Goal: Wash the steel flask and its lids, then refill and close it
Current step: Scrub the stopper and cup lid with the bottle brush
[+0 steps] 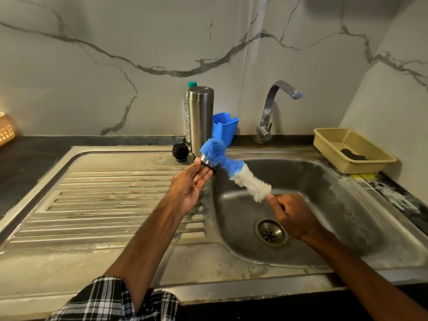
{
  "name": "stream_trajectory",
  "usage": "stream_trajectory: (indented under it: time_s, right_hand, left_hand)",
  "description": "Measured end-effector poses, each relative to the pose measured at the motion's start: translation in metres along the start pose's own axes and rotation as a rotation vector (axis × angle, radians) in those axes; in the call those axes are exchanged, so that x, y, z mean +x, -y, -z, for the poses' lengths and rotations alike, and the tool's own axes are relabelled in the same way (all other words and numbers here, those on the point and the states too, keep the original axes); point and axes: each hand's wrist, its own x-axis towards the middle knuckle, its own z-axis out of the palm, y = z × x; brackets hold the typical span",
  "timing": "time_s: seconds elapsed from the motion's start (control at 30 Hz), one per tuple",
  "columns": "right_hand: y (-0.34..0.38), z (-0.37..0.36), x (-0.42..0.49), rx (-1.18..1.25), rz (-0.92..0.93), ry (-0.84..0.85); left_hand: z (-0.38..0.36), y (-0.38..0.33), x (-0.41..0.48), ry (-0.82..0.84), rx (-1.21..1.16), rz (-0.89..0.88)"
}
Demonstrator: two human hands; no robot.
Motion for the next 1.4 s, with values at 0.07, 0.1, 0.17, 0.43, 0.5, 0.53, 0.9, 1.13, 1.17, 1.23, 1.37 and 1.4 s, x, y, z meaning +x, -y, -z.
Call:
stream_trajectory:
  time_s: [0.07, 0.1, 0.17, 0.43, 0.5, 0.53, 0.9, 1.13, 1.17, 1.23, 1.37, 1.4]
  right_hand:
    - [0.0002, 0.0000, 0.0003, -0.029, 0.009, 0.015]
    - [-0.0002, 0.0006, 0.0005, -0.030, 0.005, 0.003]
    - [-0.0014, 0.0013, 0.0005, -0.006, -0.007, -0.027]
    - [0.0023, 0.0010, -0.0006, -0.026, 0.023, -0.030]
    - [0.0004, 0.0001, -0.0011, -0.038, 0.015, -0.039]
    - [-0.0007, -0.0001, -0.0009, -0.022, 0.000, -0.050]
    - [0.0002, 0.0016, -0.0006, -0.030, -0.010, -0.040]
    - [-0.0005, 0.0037, -0.0005, 0.017, -0.014, -0.058]
    - [-0.0013, 0.0037, -0.0001, 0.022, -0.007, -0.054]
    - [-0.0020, 0.0026, -0.0001, -0.003, 0.010, -0.033]
    - [-0.0035, 0.0026, 0.0007, 0.015, 0.006, -0.054]
    - [-0.0039, 0.0020, 0.0005, -0.002, 0.015, -0.037]
  left_hand:
    - [0.0002, 0.0003, 0.0001, -0.006, 0.021, -0.008]
    - [-0.0001, 0.0006, 0.0006, -0.009, 0.036, -0.019]
    - [-0.0003, 0.0010, 0.0003, -0.010, 0.080, -0.052]
    - [-0.0002, 0.0021, -0.0010, 0.027, 0.137, -0.091]
    - [-0.0013, 0.0018, -0.0022, 0.032, 0.127, -0.096]
    - [-0.0015, 0.0011, -0.0025, 0.035, 0.120, -0.107]
    - [-0.0026, 0.0031, -0.0052, 0.148, 0.243, -0.210]
    - [0.0009, 0.0074, -0.0053, 0.176, 0.430, -0.374]
    - [0.0007, 0.0079, -0.0061, 0.173, 0.443, -0.396]
    - [-0.0002, 0.0080, -0.0068, 0.181, 0.462, -0.422]
    - [0.0016, 0.0080, -0.0059, 0.189, 0.511, -0.484]
    - [0.0013, 0.0082, -0.0064, 0.203, 0.526, -0.498]
